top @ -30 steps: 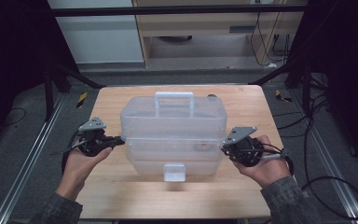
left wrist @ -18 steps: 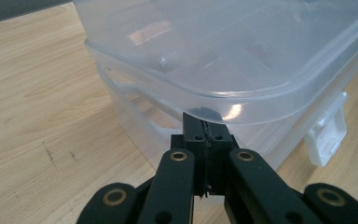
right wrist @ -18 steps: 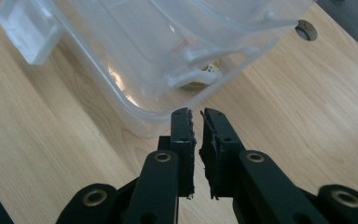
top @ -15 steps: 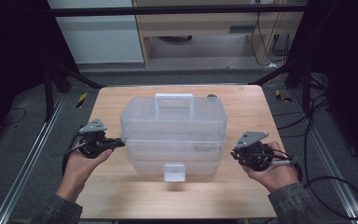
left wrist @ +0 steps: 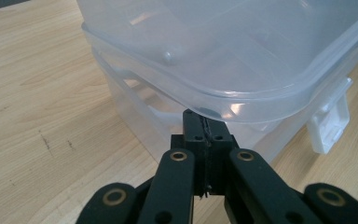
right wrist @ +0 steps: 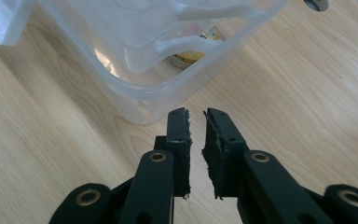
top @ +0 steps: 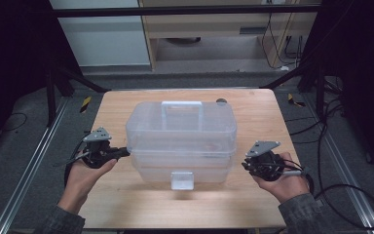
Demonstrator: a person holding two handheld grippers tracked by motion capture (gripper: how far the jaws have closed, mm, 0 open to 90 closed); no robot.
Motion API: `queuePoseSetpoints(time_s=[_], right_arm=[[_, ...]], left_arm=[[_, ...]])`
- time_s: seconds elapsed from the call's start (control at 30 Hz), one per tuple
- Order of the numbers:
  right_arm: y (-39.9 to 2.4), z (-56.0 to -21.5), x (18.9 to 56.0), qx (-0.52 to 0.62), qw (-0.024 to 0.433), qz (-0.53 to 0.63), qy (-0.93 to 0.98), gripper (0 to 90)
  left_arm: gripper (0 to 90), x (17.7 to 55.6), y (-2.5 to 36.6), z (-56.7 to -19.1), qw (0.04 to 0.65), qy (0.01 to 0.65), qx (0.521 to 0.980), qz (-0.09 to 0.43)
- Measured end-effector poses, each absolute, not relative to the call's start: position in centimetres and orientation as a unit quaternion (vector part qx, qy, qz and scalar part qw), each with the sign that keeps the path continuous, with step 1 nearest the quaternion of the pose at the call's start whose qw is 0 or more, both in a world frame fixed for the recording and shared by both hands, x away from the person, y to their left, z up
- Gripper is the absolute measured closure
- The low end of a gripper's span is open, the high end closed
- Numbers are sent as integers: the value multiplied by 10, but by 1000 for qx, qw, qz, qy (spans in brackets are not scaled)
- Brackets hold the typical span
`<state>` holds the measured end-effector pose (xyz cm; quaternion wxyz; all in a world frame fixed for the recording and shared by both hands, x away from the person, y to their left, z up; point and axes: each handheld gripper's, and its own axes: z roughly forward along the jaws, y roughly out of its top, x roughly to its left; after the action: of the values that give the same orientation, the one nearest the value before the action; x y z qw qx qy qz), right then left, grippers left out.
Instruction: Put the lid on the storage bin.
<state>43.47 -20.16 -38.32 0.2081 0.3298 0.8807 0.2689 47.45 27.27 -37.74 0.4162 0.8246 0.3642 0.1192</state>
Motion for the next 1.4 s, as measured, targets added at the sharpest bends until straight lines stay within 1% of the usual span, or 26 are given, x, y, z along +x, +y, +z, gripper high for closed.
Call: queuePoseSetpoints(time_s=[0.73,1.07,1.3,1.4], right_arm=[[-213,-405,443,357,195,271,872,783],[-217,-411,450,368,193,271,868,776],[-223,-415,456,383,194,272,861,742],[-225,-417,459,386,195,272,860,711]], left_arm=[[898,472,278,-387,409,370,826,116],[892,469,309,-395,398,401,815,133],[854,470,317,-400,356,402,827,167],[798,471,315,-402,339,398,833,185]])
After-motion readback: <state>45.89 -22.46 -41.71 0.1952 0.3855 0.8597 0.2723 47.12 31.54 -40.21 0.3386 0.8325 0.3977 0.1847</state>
